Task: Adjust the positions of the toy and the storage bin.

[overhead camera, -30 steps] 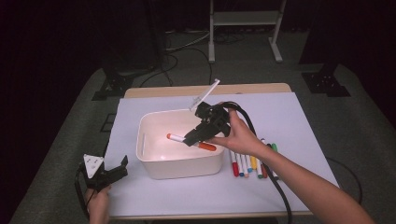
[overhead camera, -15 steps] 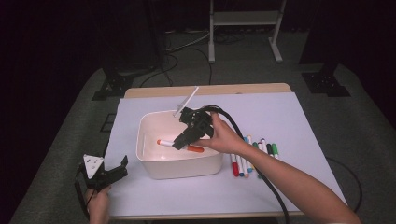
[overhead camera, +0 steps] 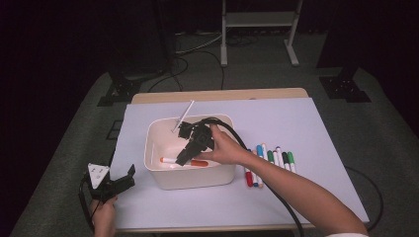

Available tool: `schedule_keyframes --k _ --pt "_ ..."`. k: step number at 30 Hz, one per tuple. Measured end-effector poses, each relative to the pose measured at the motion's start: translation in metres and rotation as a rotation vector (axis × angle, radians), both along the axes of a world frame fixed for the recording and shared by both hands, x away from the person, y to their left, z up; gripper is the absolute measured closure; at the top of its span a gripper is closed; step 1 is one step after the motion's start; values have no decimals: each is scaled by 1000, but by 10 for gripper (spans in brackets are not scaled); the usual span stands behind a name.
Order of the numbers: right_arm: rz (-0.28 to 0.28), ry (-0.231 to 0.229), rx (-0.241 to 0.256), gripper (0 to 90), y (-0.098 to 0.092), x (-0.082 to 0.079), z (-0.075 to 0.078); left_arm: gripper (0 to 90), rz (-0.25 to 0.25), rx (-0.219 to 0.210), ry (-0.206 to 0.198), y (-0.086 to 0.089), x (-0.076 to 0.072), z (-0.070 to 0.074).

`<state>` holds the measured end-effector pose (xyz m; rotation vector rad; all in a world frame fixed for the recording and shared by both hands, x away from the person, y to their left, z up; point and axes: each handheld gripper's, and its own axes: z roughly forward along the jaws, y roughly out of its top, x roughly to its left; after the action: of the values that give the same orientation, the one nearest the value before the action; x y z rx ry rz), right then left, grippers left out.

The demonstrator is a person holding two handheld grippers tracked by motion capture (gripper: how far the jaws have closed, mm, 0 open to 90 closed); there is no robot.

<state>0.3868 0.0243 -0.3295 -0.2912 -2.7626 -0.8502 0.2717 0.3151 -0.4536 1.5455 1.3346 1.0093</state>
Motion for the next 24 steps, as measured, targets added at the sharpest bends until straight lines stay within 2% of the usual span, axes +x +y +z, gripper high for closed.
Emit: schedule_keyframes --k 13,19,24 --pt "39 8 -68 754 16 -1 -16 0 0 -1 1 0 0 0" --pt "39 16 -73 724 16 -1 -16 0 0 -1 1 0 0 0" --pt "26 -13 -71 681 9 -4 -6 0 0 -1 -2 0 0 0"
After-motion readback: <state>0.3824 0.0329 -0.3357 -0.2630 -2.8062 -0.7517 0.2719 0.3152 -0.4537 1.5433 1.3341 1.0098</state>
